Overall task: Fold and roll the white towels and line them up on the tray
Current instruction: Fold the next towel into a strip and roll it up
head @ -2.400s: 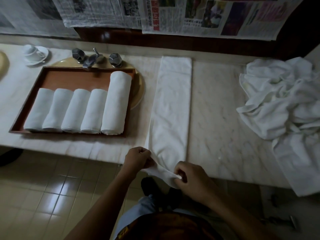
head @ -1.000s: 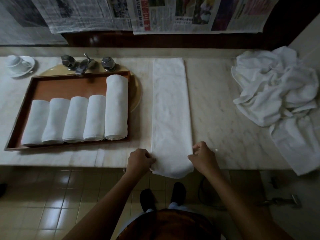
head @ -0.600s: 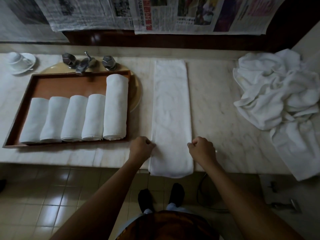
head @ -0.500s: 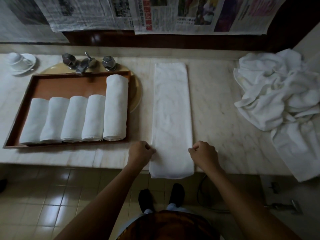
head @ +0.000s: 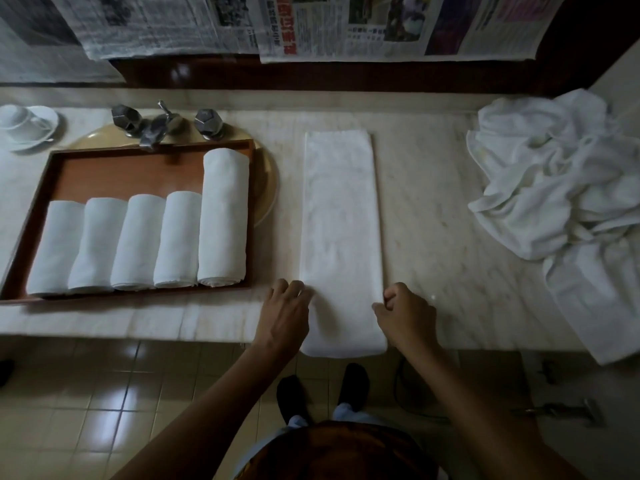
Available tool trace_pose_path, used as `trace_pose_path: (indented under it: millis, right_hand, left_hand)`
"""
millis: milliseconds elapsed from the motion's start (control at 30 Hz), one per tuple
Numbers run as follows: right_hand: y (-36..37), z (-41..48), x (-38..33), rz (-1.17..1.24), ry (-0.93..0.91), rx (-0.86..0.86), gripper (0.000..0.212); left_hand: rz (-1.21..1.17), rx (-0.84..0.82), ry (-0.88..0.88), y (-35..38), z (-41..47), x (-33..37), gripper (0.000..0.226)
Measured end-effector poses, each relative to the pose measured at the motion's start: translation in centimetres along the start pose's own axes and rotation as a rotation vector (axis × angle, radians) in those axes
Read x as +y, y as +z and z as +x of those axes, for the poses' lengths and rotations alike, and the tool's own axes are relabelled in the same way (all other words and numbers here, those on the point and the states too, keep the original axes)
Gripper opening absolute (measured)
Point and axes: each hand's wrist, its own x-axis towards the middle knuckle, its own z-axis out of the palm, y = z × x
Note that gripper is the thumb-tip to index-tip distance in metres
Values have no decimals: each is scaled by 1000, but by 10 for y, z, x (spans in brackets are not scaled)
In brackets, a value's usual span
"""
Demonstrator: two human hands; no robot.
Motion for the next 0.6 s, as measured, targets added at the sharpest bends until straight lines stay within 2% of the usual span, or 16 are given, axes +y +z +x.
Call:
trace_pose_path:
  millis: [133, 200, 267, 333, 467, 600]
  right_hand:
    - [13, 0, -6, 48, -272, 173, 48]
    - [21, 12, -16, -110, -417, 137, 62]
    - [29, 26, -18, -271, -523, 72, 66]
    - [32, 38, -10, -338, -514, 39, 65]
    - [19, 57, -3, -263, -365, 101, 71]
    - [15, 96, -33, -215, -423, 123, 68]
  left_hand:
    - [-109, 37, 29, 7, 7, 8, 46]
    - [-133, -32, 62, 11, 19, 15, 57]
    - [-89, -101, 94, 16, 32, 14, 63]
    - [-39, -108, 78, 21, 40, 5, 66]
    - [-190, -31, -39, 25, 41, -23, 65]
    - [-169, -12, 8, 17, 80, -15, 67]
